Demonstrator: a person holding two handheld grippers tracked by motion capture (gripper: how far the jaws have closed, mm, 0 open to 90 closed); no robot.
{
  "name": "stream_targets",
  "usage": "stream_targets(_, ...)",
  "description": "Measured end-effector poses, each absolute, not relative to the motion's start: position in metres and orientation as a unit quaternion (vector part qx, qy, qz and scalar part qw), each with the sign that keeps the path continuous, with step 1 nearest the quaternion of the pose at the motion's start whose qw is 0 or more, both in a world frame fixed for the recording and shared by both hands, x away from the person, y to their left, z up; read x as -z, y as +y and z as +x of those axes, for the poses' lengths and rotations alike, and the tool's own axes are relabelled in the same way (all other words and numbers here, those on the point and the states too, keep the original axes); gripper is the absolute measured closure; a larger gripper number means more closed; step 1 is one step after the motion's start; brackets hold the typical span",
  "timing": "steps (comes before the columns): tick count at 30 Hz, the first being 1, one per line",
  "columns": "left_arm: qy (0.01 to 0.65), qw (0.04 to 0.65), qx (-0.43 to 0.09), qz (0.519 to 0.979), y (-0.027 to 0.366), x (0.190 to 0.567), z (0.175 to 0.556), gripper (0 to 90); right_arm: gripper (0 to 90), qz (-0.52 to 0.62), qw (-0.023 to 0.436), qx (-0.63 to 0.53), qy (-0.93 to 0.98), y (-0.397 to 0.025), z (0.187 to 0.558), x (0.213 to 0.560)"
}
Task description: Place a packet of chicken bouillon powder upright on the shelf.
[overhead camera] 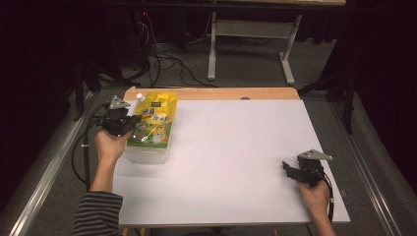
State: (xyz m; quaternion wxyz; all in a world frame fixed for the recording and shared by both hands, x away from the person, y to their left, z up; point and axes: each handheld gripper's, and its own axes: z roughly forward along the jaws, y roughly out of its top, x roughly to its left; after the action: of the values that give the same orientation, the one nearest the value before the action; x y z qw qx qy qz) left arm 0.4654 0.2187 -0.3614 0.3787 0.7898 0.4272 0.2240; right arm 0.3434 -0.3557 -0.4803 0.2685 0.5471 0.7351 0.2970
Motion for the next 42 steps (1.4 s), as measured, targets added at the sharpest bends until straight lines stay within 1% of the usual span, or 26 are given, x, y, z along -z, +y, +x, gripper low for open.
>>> stream_targets(4, 0.416, 0.379, -0.228, 0.795, 0.217, 0.362, 0.464, 90.0, 36.0, 0.548, 0.267, -0.297, 0.735, -0.356, 0.343, 0.480)
stream_targets(9, 0.411, 0.405, -0.223, 0.786, 0.224, 0.367, 0.460, 90.0, 36.1, 0.547, 0.268, -0.297, 0.735, -0.356, 0.343, 0.480)
stream_targets(14, 0.395, 0.416, -0.224, 0.788, 0.227, 0.366, 0.455, 90.0, 36.0, 0.547, 0.268, -0.297, 0.735, -0.356, 0.343, 0.480)
stream_targets(29, 0.375, 0.404, -0.233, 0.802, 0.230, 0.368, 0.453, 90.0, 36.1, 0.547, 0.269, -0.297, 0.735, -0.355, 0.343, 0.480)
stream_targets(32, 0.382, 0.406, -0.226, 0.799, 0.236, 0.374, 0.451, 90.0, 36.0, 0.547, 0.270, -0.296, 0.735, -0.355, 0.343, 0.480)
stream_targets(36, 0.390, 0.427, -0.209, 0.789, 0.248, 0.384, 0.442, 90.0, 36.1, 0.547, 0.270, -0.296, 0.735, -0.355, 0.343, 0.480)
stream_targets(39, 0.388, 0.422, -0.207, 0.793, 0.250, 0.385, 0.439, 90.0, 36.1, 0.548, 0.268, -0.297, 0.735, -0.356, 0.343, 0.480)
stream_targets(42, 0.404, 0.415, -0.187, 0.793, 0.255, 0.388, 0.441, 90.0, 36.1, 0.547, 0.270, -0.297, 0.735, -0.355, 0.343, 0.480)
